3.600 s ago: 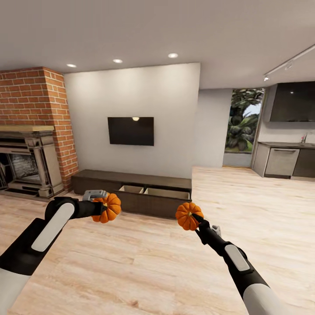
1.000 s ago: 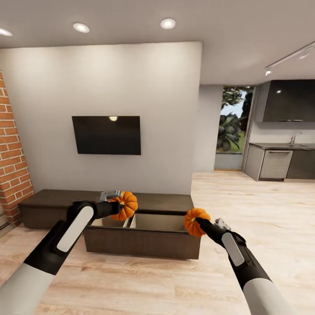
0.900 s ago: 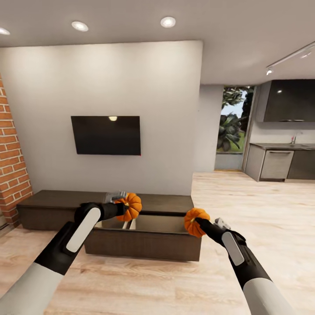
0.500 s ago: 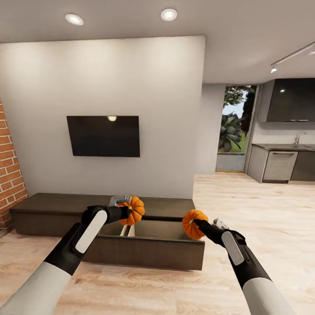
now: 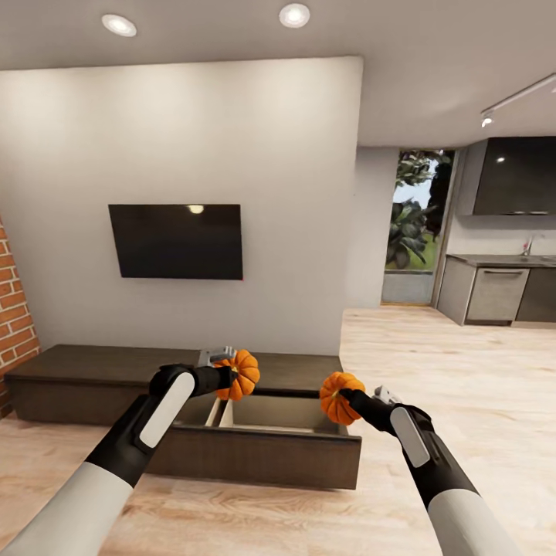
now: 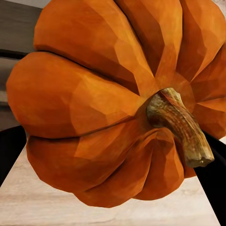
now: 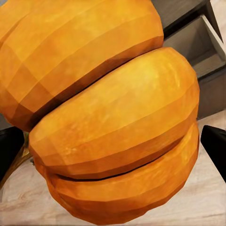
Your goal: Place each of the two pumpkins and all three candles from the living room inside a cabinet in the living room (use any cabinet), then make sure every cabinet is closed, and position the cauldron so it is next to a table in the living room.
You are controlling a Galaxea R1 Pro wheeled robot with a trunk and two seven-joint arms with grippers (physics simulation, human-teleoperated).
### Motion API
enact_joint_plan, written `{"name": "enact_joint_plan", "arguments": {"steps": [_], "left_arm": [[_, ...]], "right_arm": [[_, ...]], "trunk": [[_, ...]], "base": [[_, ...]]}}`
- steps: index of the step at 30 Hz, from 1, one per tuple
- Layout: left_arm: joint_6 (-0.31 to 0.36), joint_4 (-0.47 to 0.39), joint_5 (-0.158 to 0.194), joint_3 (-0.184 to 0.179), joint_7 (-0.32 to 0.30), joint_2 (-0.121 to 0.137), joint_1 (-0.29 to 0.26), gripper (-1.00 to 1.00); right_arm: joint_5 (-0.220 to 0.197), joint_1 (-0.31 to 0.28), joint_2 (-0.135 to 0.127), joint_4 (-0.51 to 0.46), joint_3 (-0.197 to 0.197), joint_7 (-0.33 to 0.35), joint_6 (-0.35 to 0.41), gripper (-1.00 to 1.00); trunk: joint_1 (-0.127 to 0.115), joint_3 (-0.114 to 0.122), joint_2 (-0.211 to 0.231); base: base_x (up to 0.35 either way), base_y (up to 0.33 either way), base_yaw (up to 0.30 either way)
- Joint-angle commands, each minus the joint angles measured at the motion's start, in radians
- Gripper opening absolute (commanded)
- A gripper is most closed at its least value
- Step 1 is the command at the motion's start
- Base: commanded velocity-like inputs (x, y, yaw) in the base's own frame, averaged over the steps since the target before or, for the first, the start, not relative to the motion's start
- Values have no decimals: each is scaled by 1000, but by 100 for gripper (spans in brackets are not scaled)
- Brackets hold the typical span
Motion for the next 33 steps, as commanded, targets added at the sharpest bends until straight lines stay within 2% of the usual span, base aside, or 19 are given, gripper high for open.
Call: {"name": "enact_joint_plan", "arguments": {"steps": [1, 13, 21, 33], "left_arm": [[1, -1, 10, -3, 11, 1, -1, -100], [2, 0, 9, -3, 10, 0, -1, -100], [2, 0, 10, -3, 10, 0, -1, -100], [2, 0, 11, -3, 10, 0, -1, -100]], "right_arm": [[-11, 0, 1, -2, 0, -9, 5, -100], [-6, -1, 9, -3, 2, -8, 6, -100], [-6, -1, 10, -3, 5, -7, 8, -100], [-6, -3, 11, -2, 10, -5, 9, -100]], "trunk": [[0, -2, -1], [0, -2, -1], [0, -2, -1], [0, -2, -1]], "base": [[32, -19, 0], [204, -6, 0], [184, -102, 0], [95, -29, 0]]}}
